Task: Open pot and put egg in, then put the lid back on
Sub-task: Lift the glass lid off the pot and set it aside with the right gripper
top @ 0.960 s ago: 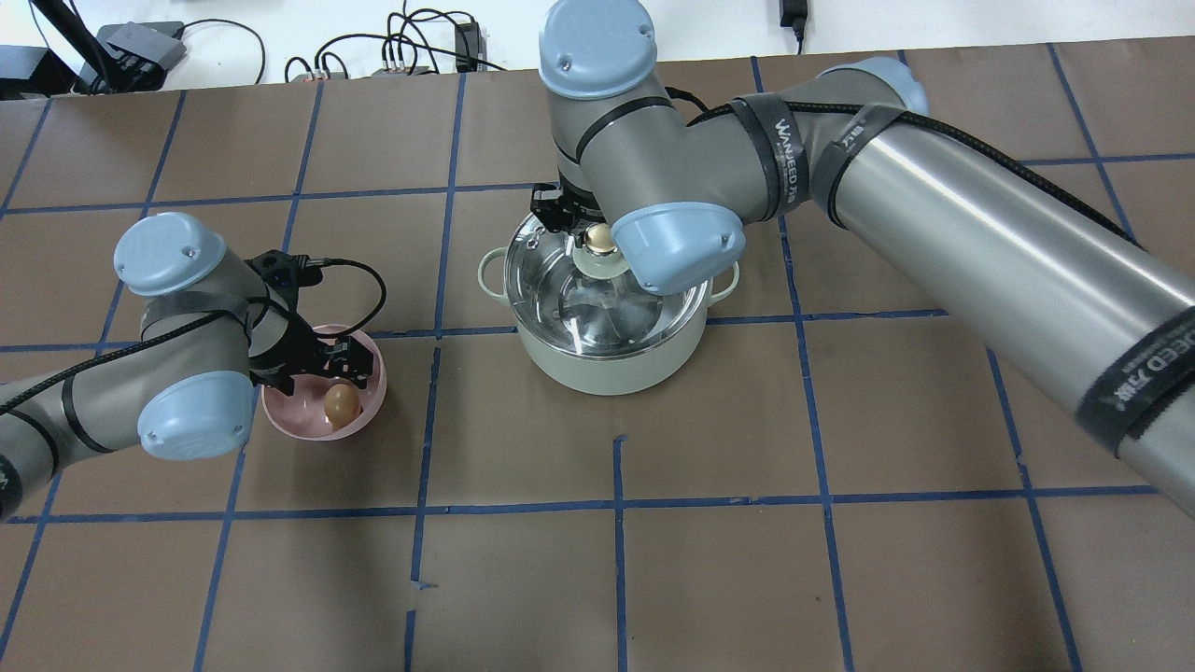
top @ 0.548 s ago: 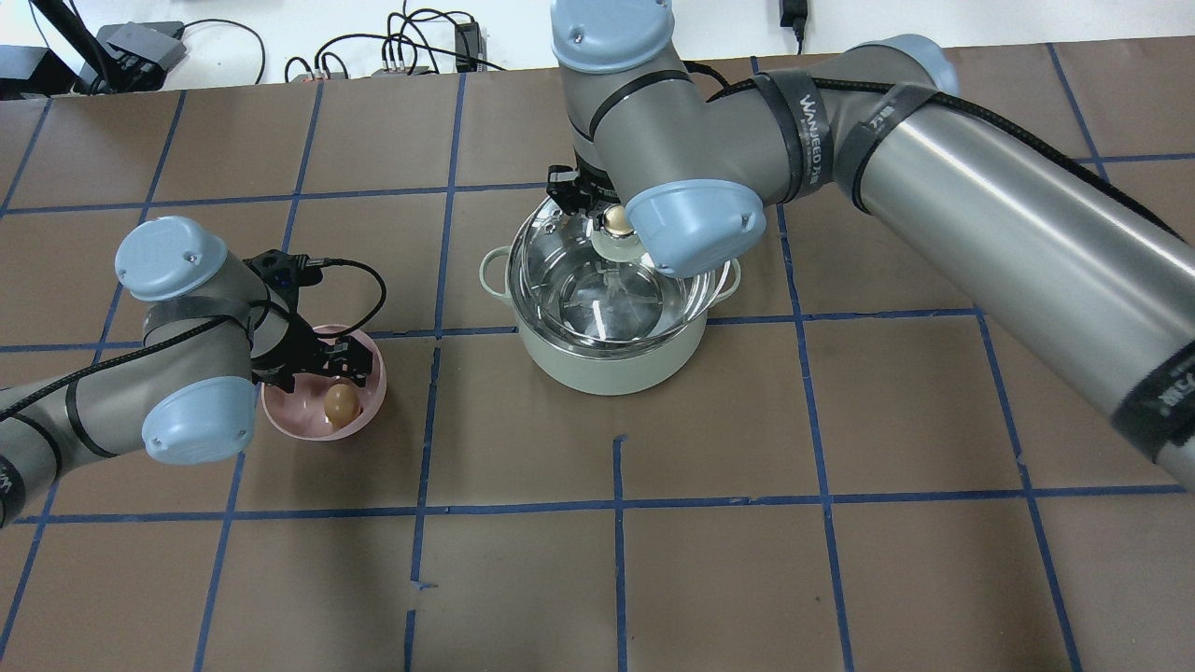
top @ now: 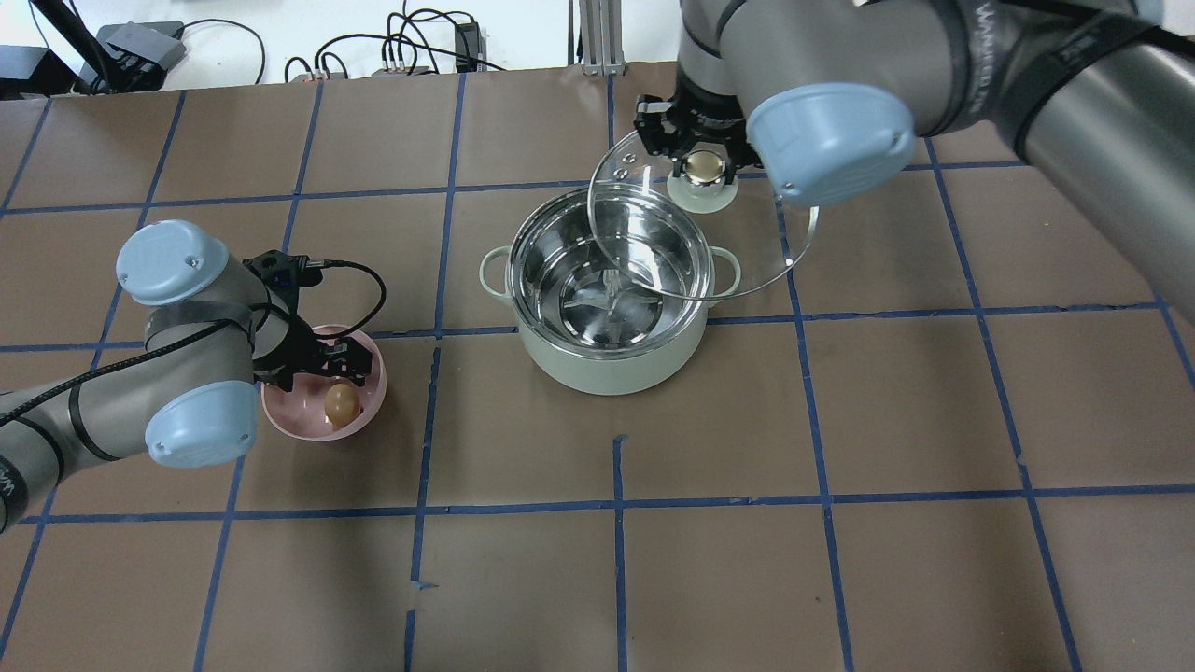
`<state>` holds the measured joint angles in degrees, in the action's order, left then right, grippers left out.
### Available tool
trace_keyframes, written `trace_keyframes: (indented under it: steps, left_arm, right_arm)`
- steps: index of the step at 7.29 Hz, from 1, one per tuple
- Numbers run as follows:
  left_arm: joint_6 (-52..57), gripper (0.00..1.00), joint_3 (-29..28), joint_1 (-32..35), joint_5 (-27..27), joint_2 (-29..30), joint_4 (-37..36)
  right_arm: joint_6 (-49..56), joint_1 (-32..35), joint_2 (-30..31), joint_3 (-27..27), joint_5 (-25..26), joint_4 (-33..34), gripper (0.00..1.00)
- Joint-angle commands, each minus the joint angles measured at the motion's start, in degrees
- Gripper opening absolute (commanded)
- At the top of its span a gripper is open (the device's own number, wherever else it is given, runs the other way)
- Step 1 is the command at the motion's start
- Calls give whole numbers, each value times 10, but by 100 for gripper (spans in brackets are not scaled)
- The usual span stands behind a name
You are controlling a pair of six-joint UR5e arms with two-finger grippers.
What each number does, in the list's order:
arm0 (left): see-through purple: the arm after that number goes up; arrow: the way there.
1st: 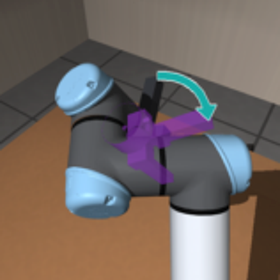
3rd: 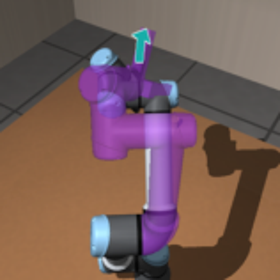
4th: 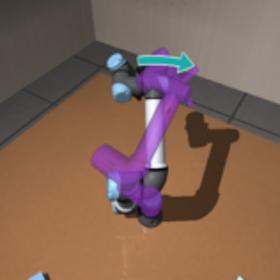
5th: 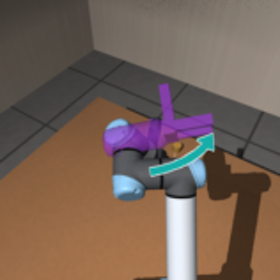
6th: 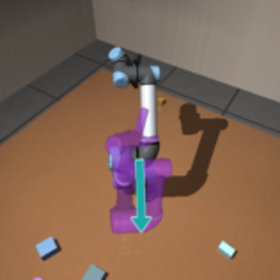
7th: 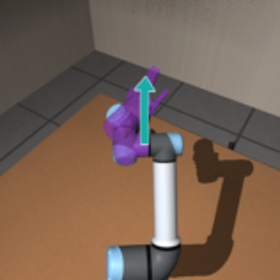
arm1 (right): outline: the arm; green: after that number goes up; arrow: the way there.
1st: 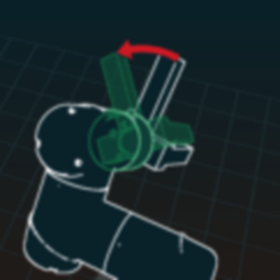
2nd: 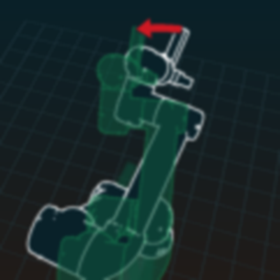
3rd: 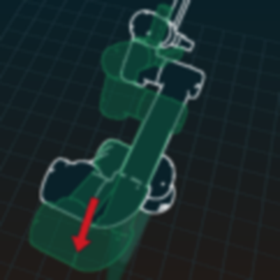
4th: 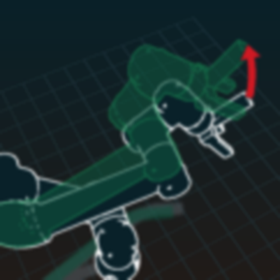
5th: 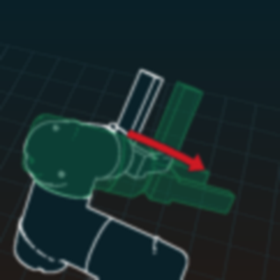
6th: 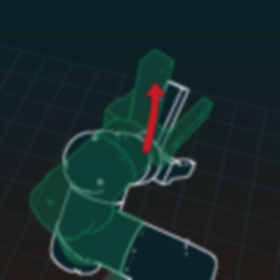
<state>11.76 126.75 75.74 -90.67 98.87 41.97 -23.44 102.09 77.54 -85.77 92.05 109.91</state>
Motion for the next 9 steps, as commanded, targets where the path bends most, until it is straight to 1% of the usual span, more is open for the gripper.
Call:
trace_keyframes:
  steps: [1, 3, 4, 5, 9]
  left_arm:
    - [2, 96, -4, 0, -2, 0, 14]
    - [1, 96, -13, -1, 0, 1, 50]
    - [0, 96, -14, -1, 1, 4, 75]
    - [-7, 96, -15, -1, 1, 9, 79]
    - [-19, 96, -18, 0, -1, 18, 80]
  right_arm:
    - [42, -64, 29, -2, -26, -22, 37]
    - [85, -97, 38, -4, -27, -43, 37]
    - [89, -104, 42, -4, -29, -46, 37]
    - [89, -109, 43, -5, -41, -47, 37]
    - [109, -112, 43, -8, -41, -47, 37]
